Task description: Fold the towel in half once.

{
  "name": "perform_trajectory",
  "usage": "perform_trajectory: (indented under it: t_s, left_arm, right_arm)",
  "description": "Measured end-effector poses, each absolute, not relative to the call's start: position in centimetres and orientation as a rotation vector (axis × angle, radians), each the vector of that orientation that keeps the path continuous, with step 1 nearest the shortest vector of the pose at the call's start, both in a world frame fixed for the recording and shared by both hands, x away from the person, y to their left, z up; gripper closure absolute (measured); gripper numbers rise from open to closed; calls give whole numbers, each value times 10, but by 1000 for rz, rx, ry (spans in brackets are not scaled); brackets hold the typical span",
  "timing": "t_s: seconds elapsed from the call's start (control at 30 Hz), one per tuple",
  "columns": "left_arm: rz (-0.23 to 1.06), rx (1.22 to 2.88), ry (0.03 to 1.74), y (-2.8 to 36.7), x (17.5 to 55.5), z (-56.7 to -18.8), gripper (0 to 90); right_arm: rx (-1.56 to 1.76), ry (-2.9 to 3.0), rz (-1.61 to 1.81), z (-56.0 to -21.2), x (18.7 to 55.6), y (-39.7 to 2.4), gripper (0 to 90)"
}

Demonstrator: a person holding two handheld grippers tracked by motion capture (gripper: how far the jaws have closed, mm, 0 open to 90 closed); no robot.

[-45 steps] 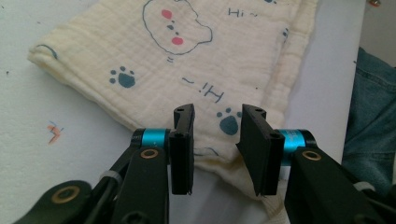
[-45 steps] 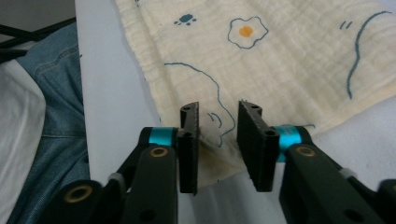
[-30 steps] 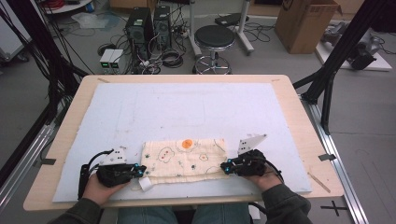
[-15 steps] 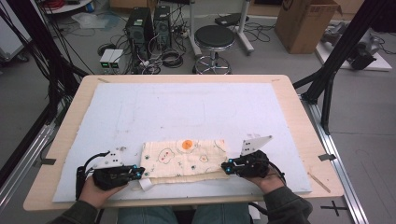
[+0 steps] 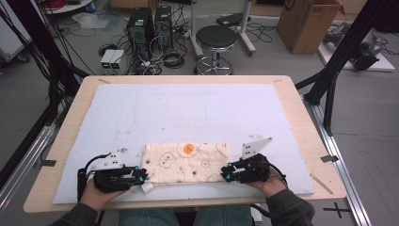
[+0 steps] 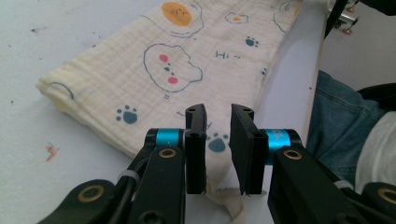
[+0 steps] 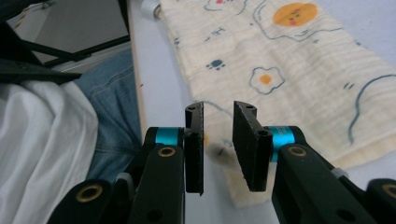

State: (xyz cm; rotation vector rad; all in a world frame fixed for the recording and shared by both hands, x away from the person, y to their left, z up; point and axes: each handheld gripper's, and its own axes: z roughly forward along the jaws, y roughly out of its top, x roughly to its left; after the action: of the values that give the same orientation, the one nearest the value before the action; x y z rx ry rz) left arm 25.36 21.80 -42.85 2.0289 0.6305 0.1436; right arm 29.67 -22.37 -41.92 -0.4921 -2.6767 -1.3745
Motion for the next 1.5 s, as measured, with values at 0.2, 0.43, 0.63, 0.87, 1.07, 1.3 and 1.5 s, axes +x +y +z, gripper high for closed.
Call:
perform_trajectory:
  t_s: [0.2, 0.43, 0.63, 0.87, 1.07, 1.3, 1.5]
  left_arm:
    - [138, 2089, 626, 212, 256, -434, 826]
    - [129, 2134, 621, 213, 254, -439, 826]
    - [127, 2149, 627, 214, 252, -442, 811]
    - [126, 2131, 626, 216, 252, -441, 773]
    - [145, 2079, 622, 220, 254, -434, 719]
    - [171, 2025, 662, 226, 258, -430, 636]
    - [189, 2013, 676, 227, 259, -428, 604]
  right_arm:
    - [-517, -2707, -1277, -433, 305, -218, 745]
    - [-542, -2727, -1226, -438, 300, -228, 742]
    - [-562, -2726, -1235, -439, 298, -236, 712]
    - [-585, -2677, -1319, -434, 298, -244, 641]
    - [-600, -2654, -1398, -429, 302, -244, 590]
    - [-623, -2633, -1451, -425, 305, -244, 540]
    - [-652, -2646, -1466, -424, 307, -245, 516]
